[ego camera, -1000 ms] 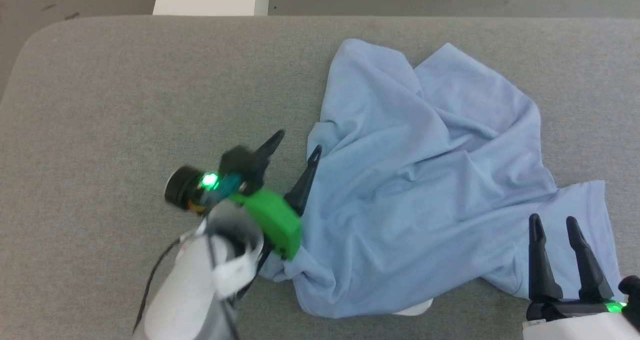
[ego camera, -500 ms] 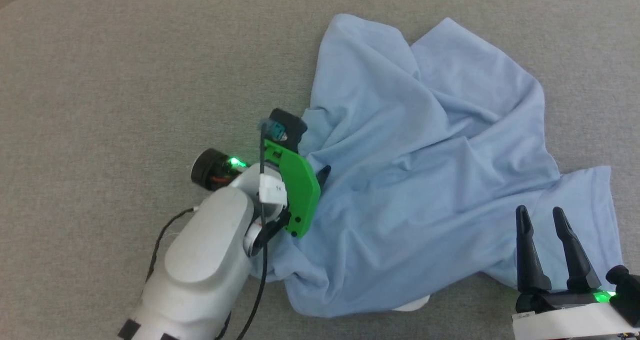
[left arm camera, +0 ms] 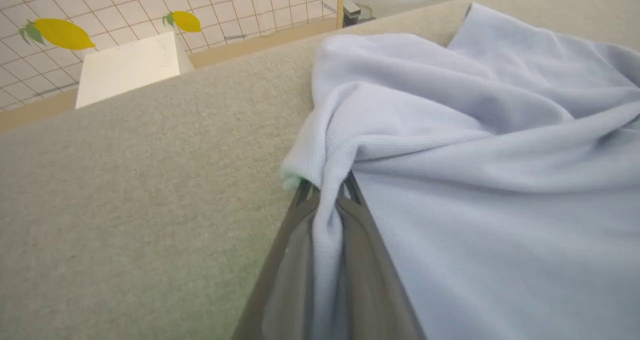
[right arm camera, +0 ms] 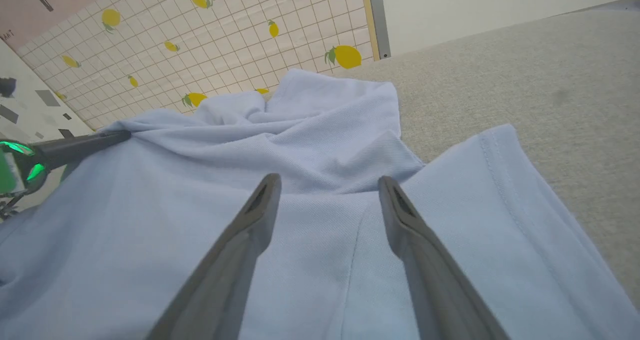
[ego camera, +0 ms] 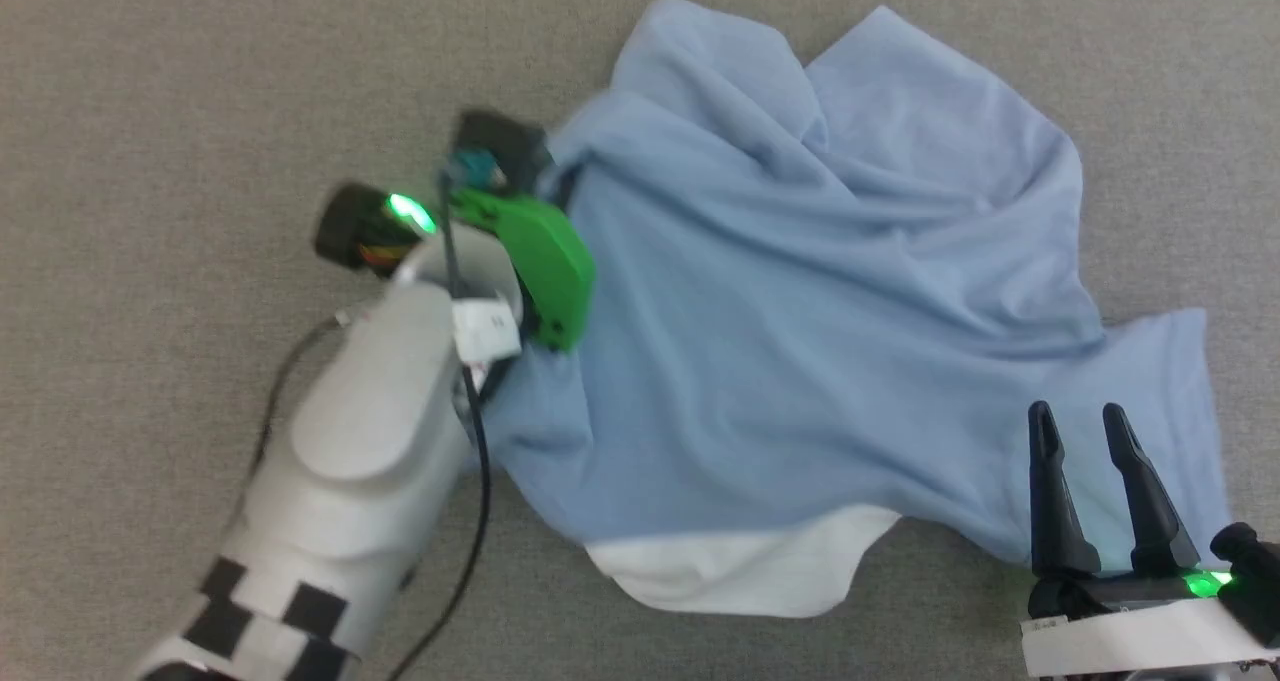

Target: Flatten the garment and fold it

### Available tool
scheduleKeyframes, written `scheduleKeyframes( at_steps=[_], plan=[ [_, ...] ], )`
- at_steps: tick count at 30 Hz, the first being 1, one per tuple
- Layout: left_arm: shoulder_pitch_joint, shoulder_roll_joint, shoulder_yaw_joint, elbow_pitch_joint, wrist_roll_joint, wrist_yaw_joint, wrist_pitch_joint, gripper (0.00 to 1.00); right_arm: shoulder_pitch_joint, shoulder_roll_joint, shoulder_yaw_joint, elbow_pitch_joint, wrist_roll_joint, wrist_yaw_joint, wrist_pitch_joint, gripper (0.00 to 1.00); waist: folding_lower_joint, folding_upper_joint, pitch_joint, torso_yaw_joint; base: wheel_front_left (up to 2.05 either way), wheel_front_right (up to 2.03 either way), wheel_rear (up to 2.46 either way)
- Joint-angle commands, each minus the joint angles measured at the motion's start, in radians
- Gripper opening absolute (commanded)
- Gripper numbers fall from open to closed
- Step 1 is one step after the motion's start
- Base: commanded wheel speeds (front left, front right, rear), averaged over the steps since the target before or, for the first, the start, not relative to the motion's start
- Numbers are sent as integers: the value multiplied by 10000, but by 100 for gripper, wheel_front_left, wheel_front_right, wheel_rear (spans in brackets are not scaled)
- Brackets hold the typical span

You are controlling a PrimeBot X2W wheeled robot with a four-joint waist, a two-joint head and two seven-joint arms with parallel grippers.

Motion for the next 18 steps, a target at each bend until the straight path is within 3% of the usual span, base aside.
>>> scheduleKeyframes(
  at_steps=[1, 7, 8, 9, 10, 18],
  plan=[
    [-372, 201, 124, 123, 168, 204, -146, 0, -228, 10, 46, -87, -112, -13, 30, 100, 0, 0, 283, -105, 0, 0, 0],
    [-1045, 382, 429, 878, 253, 586, -487, 0, -452, 10, 71, -153, -148, -13, 74, 100, 0, 0, 797, -321, 0, 0, 0],
    [-1114, 331, 446, 1002, 210, 577, -549, 31, -489, 10, 71, -140, -153, -13, 70, 100, 0, 0, 849, -326, 0, 0, 0],
    [-1148, 281, 485, 1052, 163, 594, -632, 81, -508, 10, 70, -127, -153, -13, 67, 100, 0, 0, 866, -324, 0, 0, 0],
    [-1197, 154, 543, 1134, 49, 586, -772, 100, -534, 10, 65, -93, -150, -13, 62, 100, 0, 0, 883, -296, 0, 0, 0],
    [-1146, -351, 524, 866, -505, 71, -1333, 100, -509, 11, 119, 105, -199, -13, 154, 100, 0, 0, 173, 216, 0, 0, 0]
  ],
)
